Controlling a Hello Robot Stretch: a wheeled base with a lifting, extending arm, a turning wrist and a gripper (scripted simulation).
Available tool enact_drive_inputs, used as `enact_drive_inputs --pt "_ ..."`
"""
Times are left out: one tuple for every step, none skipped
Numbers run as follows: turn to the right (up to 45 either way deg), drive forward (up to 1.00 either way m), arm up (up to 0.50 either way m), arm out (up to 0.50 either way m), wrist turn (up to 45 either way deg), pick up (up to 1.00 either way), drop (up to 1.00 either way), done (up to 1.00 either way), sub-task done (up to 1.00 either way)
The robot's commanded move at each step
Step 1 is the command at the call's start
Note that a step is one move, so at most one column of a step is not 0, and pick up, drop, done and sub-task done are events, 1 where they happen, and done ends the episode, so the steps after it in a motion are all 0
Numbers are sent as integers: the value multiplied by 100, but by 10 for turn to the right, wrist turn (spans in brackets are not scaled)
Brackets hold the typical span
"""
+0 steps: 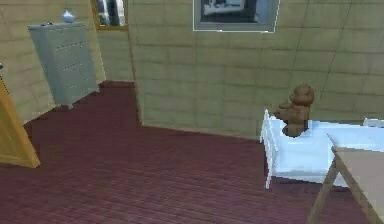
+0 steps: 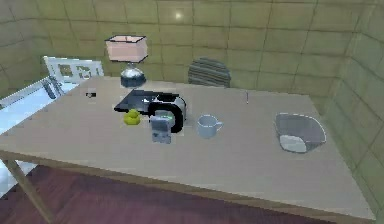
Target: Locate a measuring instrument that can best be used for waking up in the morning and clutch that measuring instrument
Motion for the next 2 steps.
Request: enact_drive_inputs --pt "360 0 0 0 0 0 0 0 0" --pt "0 70 0 0 0 0 0 0 0"
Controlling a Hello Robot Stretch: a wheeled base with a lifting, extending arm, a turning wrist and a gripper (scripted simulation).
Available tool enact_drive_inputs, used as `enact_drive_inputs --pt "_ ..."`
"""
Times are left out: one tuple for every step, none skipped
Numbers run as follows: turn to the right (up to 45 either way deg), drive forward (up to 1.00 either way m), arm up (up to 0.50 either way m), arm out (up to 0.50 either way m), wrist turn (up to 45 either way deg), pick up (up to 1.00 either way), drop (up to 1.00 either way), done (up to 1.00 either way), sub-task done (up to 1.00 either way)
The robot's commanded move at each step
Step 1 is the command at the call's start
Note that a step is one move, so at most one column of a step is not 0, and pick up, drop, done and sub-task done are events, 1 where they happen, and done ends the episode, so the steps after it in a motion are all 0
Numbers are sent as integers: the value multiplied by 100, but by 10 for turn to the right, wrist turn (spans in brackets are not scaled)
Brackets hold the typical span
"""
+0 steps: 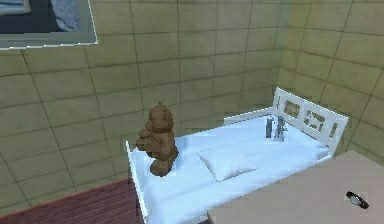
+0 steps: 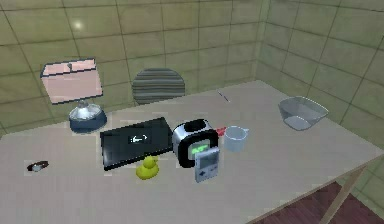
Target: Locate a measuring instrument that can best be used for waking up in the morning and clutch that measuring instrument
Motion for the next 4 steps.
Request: enact_drive_inputs --pt "0 0 50 0 0 0 0 0 0" --pt "0 0 38 0 0 0 0 0 0" --pt "0 0 0 30 0 0 0 0 0" --pt "0 0 0 0 450 0 0 0 0"
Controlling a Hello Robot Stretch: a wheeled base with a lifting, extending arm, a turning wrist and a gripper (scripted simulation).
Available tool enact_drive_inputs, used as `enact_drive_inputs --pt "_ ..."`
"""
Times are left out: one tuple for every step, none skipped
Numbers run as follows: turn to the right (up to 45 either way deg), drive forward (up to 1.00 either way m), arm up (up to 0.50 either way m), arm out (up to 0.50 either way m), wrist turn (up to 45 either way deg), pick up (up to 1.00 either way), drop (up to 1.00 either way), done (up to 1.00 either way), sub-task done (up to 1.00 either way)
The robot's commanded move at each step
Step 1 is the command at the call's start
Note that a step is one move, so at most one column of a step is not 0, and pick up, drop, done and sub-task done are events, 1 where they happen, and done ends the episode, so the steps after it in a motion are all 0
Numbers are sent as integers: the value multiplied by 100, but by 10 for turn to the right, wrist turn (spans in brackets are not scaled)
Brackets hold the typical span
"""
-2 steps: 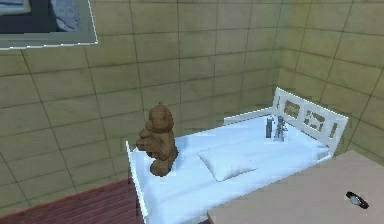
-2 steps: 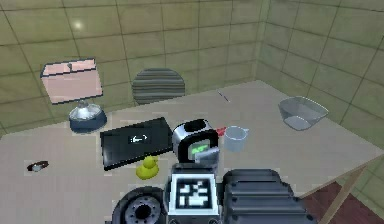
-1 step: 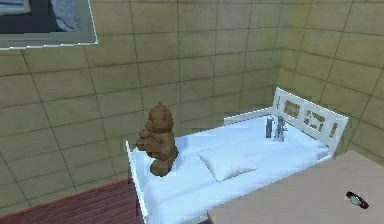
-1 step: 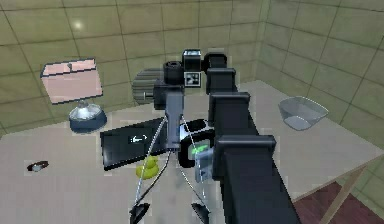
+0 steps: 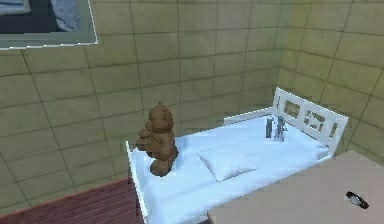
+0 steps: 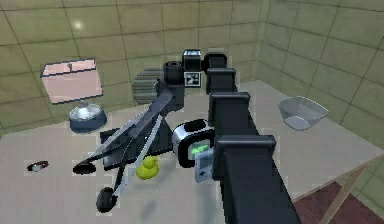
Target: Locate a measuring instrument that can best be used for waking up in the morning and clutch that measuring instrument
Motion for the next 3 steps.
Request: enact_drive_inputs --pt "0 0 0 0 450 0 0 0 0" --pt "0 0 0 0 450 0 0 0 0" --pt "0 0 0 0 390 0 0 0 0"
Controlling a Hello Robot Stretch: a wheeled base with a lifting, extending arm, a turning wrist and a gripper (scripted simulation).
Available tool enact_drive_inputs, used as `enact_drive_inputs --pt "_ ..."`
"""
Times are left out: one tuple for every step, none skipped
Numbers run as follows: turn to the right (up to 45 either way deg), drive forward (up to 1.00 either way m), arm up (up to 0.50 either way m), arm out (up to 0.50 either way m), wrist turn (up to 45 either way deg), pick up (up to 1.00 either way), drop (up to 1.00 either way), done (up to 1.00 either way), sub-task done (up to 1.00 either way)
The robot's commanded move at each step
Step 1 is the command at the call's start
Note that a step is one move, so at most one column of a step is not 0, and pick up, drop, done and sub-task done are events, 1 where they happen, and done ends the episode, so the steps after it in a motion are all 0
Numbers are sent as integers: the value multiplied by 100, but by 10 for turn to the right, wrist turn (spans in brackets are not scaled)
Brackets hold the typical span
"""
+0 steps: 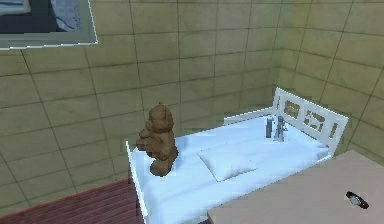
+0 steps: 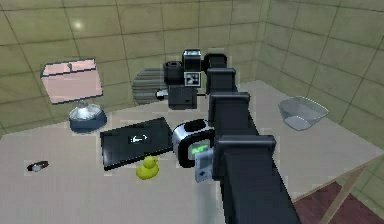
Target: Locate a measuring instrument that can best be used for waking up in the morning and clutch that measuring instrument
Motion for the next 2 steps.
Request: enact_drive_inputs --pt "0 0 -30 0 0 0 0 0 0" --pt "0 0 0 0 0 100 0 0 0"
